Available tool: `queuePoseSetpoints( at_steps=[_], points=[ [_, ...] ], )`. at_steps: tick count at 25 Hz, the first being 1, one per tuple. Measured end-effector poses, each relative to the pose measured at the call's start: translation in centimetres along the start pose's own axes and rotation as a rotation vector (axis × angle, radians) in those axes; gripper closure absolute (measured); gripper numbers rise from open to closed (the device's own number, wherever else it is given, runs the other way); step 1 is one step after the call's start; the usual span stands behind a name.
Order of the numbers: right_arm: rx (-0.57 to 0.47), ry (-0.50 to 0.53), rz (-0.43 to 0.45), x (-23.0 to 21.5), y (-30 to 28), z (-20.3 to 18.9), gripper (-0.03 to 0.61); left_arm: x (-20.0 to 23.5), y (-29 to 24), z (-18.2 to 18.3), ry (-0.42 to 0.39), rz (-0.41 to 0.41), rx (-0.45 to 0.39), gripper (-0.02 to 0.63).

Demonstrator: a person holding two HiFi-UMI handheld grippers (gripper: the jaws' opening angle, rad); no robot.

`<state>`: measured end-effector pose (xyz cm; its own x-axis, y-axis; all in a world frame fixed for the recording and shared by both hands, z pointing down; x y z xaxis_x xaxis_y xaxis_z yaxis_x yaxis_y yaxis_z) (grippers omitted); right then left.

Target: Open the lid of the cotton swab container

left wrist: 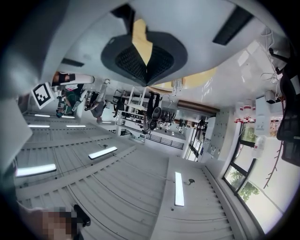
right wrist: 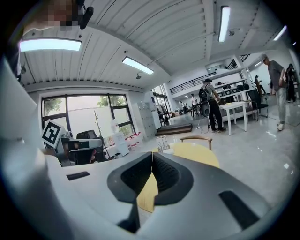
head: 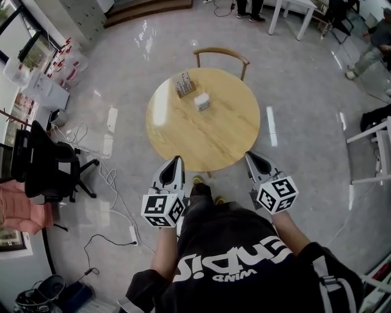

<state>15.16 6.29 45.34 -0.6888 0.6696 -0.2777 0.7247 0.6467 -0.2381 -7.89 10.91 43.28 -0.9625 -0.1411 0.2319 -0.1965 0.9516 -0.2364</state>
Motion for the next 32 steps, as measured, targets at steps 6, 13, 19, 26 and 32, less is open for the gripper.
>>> queuePoseSetpoints(
  at_steps=[6, 13, 19, 26, 32],
  points=[
    [0.002, -0.002, -0.023, -0.9, -2.0, 0.5, 0.577, 1.5, -2.4, 0.6, -0.004, -0.022, 0.009, 0.604],
    [0.005, 0.003, -0.051, -1.8, -4.8, 1.8, 0.577, 2.9, -6.3, 1.7, -0.009, -0.078, 0.015, 0.604],
    [0.008, 0.004, -0.091, -2.9, -7.6, 3.2, 0.577, 4.3, -10.2, 3.2, -0.009, -0.136, 0.014, 0.604],
    [-0.006, -0.014, -0.12, -4.0, -11.8, 4.5, 0.577, 6.1, -14.5, 4.7, -0.033, -0.201, 0.031, 0.604],
    [-0.018, -0.023, -0.156, -3.6, -14.4, 5.7, 0.577, 7.9, -16.4, 6.2, -0.047, -0.258, 0.033, 0.604]
  ],
)
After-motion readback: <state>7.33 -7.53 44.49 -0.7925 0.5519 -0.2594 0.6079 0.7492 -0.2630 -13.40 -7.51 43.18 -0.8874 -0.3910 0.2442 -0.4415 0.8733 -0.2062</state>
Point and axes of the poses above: the fingertips, and each gripper's own axes: y backward along the fingers, x to its left, z out of its top, the point moved 3 cm from there along y, backward along the fingers, and after that the axes turned 5 degrees about z, right-handed, at the moved point
